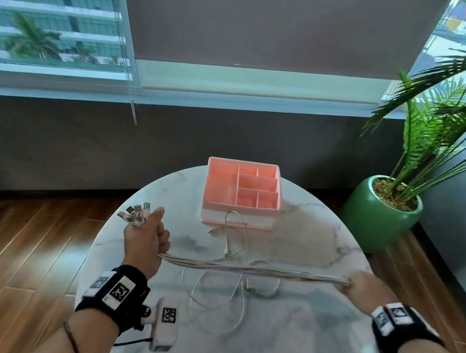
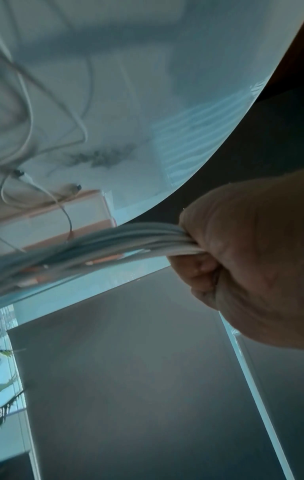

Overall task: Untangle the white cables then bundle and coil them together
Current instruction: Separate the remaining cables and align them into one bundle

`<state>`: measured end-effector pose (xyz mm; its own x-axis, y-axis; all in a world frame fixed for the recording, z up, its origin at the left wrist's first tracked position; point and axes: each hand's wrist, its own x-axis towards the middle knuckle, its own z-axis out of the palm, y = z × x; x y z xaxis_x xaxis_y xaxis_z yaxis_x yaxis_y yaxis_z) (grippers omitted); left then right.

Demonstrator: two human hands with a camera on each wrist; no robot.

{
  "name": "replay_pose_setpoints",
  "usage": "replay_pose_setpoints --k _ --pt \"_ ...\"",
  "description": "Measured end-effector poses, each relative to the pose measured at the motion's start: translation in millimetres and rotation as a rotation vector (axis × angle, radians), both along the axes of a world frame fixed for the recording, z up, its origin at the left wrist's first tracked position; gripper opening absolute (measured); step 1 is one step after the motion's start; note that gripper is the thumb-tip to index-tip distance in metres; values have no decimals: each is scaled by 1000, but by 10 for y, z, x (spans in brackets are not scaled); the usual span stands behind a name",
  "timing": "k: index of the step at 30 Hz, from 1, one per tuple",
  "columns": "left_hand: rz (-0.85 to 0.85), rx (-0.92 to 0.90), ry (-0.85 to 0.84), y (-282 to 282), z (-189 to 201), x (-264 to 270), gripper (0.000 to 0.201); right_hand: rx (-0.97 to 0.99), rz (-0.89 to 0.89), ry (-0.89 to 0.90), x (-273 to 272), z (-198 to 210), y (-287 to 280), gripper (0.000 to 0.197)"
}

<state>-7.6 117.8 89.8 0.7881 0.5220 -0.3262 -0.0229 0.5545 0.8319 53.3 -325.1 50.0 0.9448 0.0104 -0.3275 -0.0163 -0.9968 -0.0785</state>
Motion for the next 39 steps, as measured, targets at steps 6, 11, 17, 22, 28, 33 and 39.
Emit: replay_pose_setpoints --k 6,11,17,22,28,33,39 --pt "-64 -8 84 -24 -291 -110 42 49 -163 -225 70 361 -300 34" --pt "-71 0 120 47 -322 -93 42 -69 -88 98 -169 -316 -217 34" --pt "-142 18 125 33 -341 -82 41 -75 -63 422 -253 -834 -135 48" --pt "-246 77 144 -78 -354 -49 41 156 74 344 -86 -280 603 68" --pt "-331 152 161 -240 -353 -66 44 225 201 212 -83 -326 1567 24" --pt "-326 87 115 -195 -297 -84 44 -74 218 206 -237 -453 1631 24" --pt "-320 62 77 -151 -226 -51 42 396 -109 -8 41 -131 1383 22"
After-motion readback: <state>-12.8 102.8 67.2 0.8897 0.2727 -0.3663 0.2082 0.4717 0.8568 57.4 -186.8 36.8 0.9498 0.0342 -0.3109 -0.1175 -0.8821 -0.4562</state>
